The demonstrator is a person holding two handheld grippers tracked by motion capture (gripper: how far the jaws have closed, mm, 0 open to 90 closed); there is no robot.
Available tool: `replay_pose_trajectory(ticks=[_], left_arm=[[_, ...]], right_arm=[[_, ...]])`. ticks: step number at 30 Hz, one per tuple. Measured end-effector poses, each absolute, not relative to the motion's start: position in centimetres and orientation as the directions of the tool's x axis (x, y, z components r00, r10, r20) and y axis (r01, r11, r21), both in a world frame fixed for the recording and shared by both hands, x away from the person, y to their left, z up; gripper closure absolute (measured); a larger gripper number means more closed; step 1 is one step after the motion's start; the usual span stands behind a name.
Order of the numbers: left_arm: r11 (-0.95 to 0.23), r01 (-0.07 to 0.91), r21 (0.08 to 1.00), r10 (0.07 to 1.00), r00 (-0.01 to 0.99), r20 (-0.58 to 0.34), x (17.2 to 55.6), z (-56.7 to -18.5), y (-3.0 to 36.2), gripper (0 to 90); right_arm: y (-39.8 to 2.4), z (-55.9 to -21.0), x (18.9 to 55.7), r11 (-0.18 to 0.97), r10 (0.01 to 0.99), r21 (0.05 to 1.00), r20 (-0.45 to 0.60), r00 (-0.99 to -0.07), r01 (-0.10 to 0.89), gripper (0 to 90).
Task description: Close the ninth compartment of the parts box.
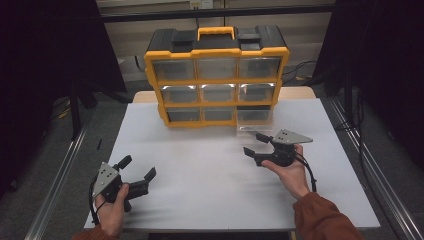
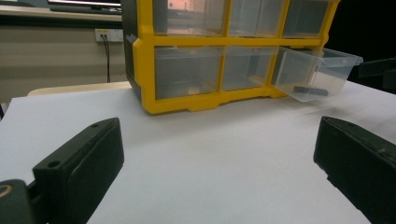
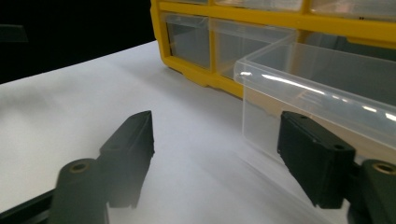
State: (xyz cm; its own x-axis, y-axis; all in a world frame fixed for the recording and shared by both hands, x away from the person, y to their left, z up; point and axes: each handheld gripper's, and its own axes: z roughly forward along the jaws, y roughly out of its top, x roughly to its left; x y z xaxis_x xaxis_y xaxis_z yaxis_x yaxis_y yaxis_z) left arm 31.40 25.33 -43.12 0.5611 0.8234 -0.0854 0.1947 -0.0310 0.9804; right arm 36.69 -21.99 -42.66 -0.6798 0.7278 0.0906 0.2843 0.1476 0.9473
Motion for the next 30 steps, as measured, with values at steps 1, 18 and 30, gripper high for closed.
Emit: replay_pose_trajectory(ticks=[1, 18, 30], left_arm=[[-0.027, 0.195, 0.981, 0.823, 0.561, -0.088, 31.4, -43.1, 25.3, 1.7], [-0.030, 0.191, 0.981, 0.824, 0.561, -0.084, 31.2, -43.1, 25.4, 1.7], [-0.032, 0.189, 0.982, 0.822, 0.564, -0.081, 31.2, -43.1, 25.3, 1.7]], right_arm=[[-21.8, -42.6, 36.8, 0.158, 0.723, 0.947, 0.083, -0.686, 0.280, 31.9], [-21.8, -43.9, 38.6, 0.187, 0.702, 0.942, 0.071, -0.708, 0.280, 68.5], [-22.4, -44.2, 38.9, 0.178, 0.717, 0.943, 0.071, -0.693, 0.282, 90.0]])
